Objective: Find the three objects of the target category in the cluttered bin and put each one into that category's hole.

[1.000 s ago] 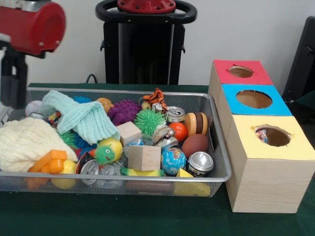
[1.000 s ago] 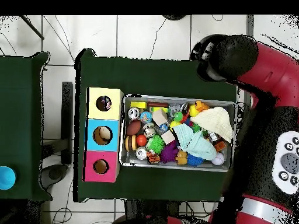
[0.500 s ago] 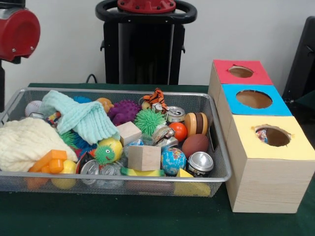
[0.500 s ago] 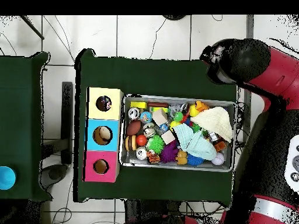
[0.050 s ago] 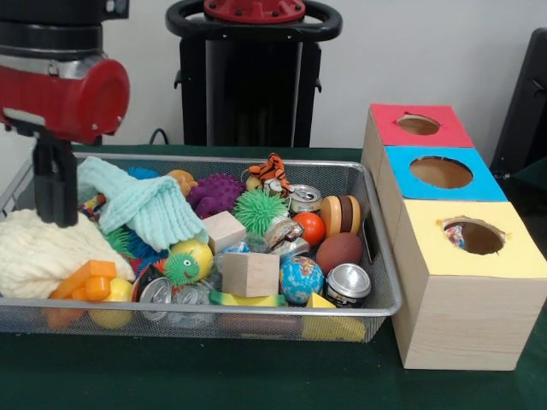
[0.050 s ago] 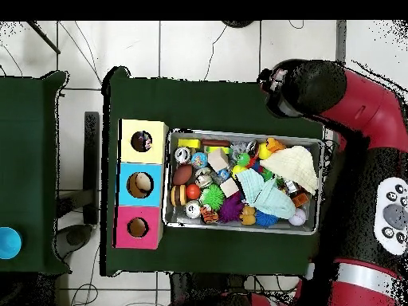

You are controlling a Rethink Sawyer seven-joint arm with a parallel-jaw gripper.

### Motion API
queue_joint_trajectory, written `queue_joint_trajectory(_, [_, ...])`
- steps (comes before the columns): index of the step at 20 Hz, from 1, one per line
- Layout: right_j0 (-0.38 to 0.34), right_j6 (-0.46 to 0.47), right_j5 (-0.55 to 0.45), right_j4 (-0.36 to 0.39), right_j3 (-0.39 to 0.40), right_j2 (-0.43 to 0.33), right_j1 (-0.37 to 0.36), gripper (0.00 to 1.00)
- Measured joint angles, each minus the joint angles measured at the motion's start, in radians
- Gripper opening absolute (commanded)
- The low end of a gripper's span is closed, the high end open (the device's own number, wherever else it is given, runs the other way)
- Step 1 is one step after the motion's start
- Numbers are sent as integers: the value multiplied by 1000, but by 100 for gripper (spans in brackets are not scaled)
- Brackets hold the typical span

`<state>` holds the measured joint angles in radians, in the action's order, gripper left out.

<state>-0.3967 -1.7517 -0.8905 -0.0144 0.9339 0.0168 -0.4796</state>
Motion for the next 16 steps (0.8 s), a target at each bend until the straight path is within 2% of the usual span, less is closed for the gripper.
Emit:
queue_joint_trajectory(8, [-1, 0, 72, 10, 41, -40, 27, 0])
queue_joint_trajectory(16, [-1, 0, 76, 48, 48, -45, 48, 0])
